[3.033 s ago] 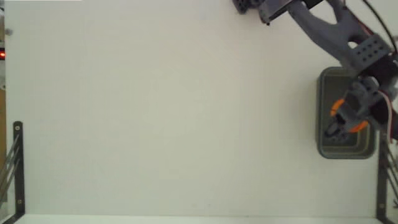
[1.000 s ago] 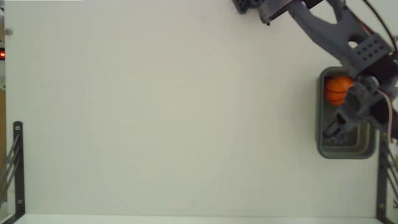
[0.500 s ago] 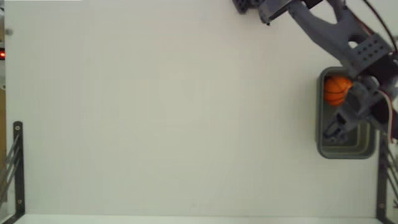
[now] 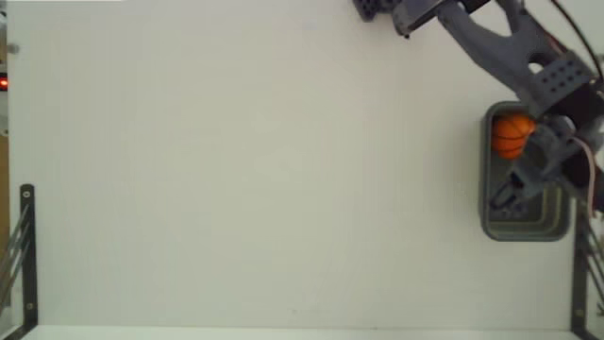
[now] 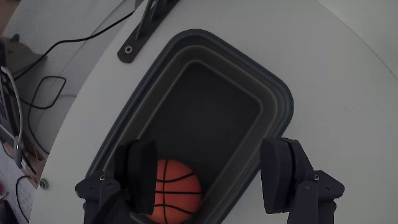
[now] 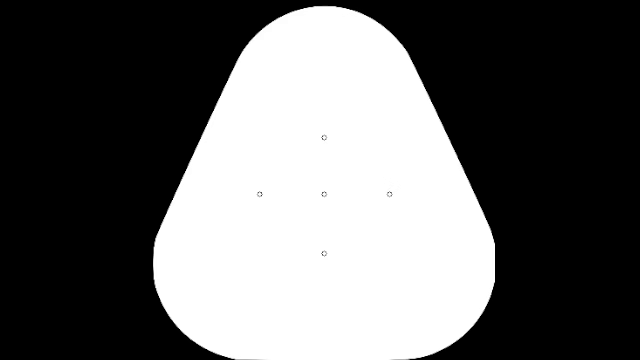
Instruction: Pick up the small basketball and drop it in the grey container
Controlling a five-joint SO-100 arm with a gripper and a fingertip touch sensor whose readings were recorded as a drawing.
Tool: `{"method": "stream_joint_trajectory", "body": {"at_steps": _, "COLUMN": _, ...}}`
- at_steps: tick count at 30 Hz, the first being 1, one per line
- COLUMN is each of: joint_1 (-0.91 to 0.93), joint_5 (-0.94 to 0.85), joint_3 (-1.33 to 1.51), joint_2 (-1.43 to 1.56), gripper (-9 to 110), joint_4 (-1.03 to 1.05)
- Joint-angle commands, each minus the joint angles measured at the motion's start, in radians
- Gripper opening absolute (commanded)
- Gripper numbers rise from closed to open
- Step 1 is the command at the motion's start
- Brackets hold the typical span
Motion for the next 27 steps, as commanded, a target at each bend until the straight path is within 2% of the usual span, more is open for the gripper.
{"method": "stream_joint_trajectory", "body": {"at_steps": 1, "joint_1": 0.019, "joint_5": 0.005, "joint_3": 0.016, "joint_2": 0.080, "gripper": 110, "joint_4": -0.008}}
{"method": "stream_joint_trajectory", "body": {"at_steps": 27, "joint_1": 0.257, "joint_5": 0.005, "joint_3": 0.325, "joint_2": 0.391, "gripper": 110, "joint_4": -0.006}}
